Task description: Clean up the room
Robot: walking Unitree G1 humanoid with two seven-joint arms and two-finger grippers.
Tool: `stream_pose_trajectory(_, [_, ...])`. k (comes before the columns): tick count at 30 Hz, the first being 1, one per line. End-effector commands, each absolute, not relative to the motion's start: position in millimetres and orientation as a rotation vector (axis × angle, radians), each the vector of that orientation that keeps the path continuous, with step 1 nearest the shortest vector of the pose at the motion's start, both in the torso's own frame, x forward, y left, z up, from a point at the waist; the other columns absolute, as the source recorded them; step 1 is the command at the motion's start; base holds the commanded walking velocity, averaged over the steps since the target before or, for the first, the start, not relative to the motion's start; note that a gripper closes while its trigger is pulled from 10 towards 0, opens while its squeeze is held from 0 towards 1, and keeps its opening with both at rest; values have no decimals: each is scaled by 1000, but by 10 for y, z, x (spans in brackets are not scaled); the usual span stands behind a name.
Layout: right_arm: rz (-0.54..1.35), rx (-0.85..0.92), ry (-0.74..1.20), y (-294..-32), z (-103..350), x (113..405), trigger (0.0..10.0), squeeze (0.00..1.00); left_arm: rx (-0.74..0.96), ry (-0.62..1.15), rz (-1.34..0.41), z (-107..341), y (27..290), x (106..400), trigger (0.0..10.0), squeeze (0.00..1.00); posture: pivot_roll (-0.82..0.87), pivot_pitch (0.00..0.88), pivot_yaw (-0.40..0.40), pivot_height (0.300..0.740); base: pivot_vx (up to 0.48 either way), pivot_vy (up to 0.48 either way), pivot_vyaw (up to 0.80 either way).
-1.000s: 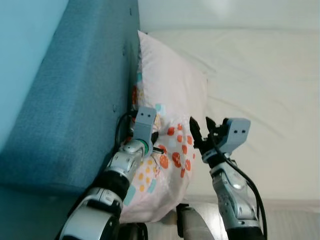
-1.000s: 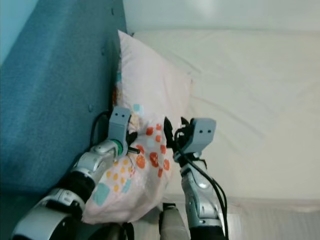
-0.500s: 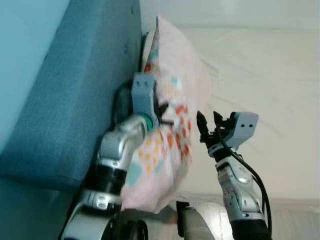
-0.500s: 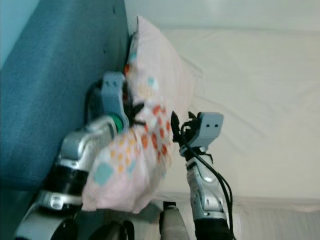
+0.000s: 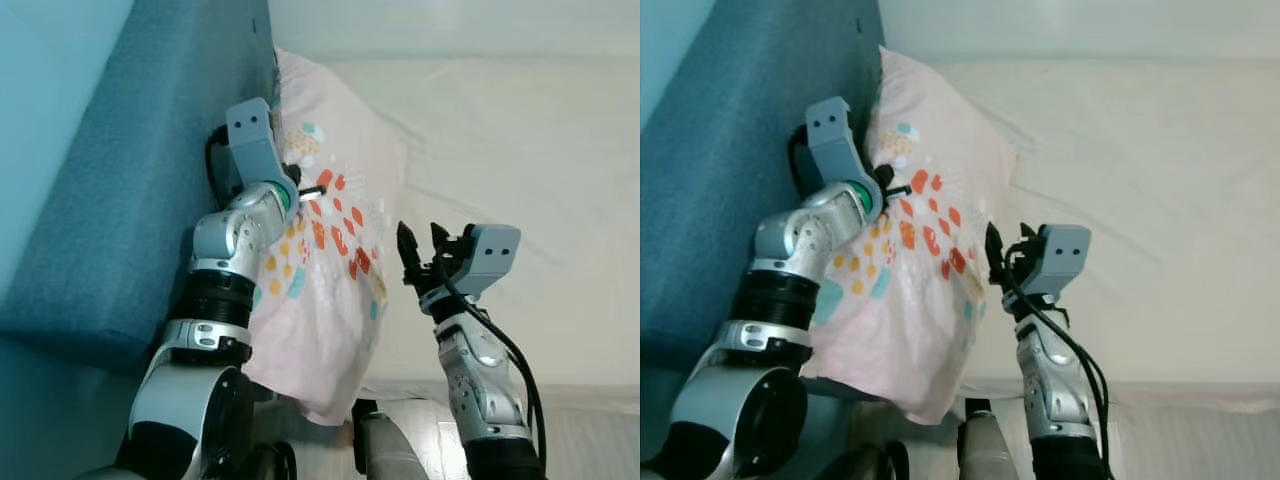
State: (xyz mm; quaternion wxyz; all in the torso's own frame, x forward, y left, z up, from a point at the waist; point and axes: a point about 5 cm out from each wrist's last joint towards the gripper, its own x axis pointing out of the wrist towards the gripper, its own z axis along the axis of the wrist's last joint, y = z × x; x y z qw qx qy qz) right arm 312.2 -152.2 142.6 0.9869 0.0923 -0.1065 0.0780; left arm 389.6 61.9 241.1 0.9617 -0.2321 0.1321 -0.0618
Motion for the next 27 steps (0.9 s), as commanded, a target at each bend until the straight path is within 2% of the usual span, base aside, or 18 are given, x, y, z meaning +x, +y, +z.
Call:
stream_pose_trajectory(1, [159,189,-185,-1501,1340,3103,10000,0,-549,120,-178,2878,475,3906,10000,0,-188,182,126,740,0,0,0])
stream_pose_trajectory(6, [159,190,-185,-1492,1337,3104,10000,0,-599,36,-177,3065,488,3944,10000,0,-187,182,130,740,0,0,0])
stream_pose_trajectory(10, [157,190,-187,-1487,1336,3100,10000,0,-599,-103,-172,3277,568,3951,10000,0,-191,185,134,740,0,0,0])
stream_pose_trajectory(14, [155,192,-185,-1487,1321,3087,10000,0,-593,-143,-128,3299,630,3938,10000,0,-189,189,137,740,0,0,0])
stream_pose_trajectory(18, [155,193,-182,-1482,1311,3083,10000,0,-567,-101,-60,3151,677,3947,10000,0,-189,189,137,740,0,0,0])
stream_pose_trajectory(21, [156,193,-181,-1476,1307,3084,10000,0,-508,-2,-8,2885,660,3944,10000,0,-185,191,138,740,0,0,0])
stream_pose_trajectory(22, [156,194,-181,-1473,1306,3086,10000,0,-412,71,12,2669,610,3938,10000,0,-182,192,139,740,0,0,0])
stream_pose_trajectory(23, [156,194,-181,-1473,1306,3086,10000,0,-412,71,12,2669,610,3938,10000,0,-182,192,139,740,0,0,0])
stream_pose_trajectory(25, [158,194,-180,-1467,1304,3092,10000,0,-261,207,21,2271,522,3909,10000,0,-178,192,139,740,0,0,0])
stream_pose_trajectory(27, [158,194,-180,-1465,1304,3093,10000,0,-229,235,21,2181,504,3899,10000,0,-178,192,139,740,0,0,0])
